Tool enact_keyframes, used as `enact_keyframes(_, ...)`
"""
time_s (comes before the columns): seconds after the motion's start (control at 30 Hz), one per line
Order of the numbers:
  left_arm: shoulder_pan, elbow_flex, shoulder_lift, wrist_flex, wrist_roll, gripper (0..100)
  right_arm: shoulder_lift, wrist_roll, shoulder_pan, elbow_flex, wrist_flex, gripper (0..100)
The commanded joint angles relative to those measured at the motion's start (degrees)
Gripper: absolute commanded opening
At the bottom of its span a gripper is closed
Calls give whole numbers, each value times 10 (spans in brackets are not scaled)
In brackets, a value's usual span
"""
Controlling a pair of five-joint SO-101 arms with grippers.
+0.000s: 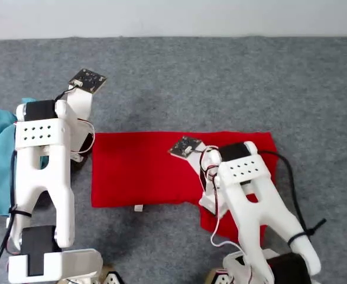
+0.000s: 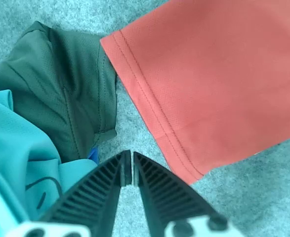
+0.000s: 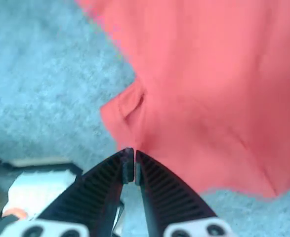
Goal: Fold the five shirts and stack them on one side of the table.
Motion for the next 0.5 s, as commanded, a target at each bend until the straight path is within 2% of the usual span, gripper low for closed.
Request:
enact_keyframes(0.0, 1, -3, -25, 3, 2, 15, -51, 8, 5, -29, 41, 9)
enact_keyframes(0.3, 3, -4, -25, -8, 2, 15, -81, 3, -11, -24, 42, 26)
enact_keyframes(0.47, 67, -5, -41, 5, 4, 17, -87, -26, -4, -35, 65, 179)
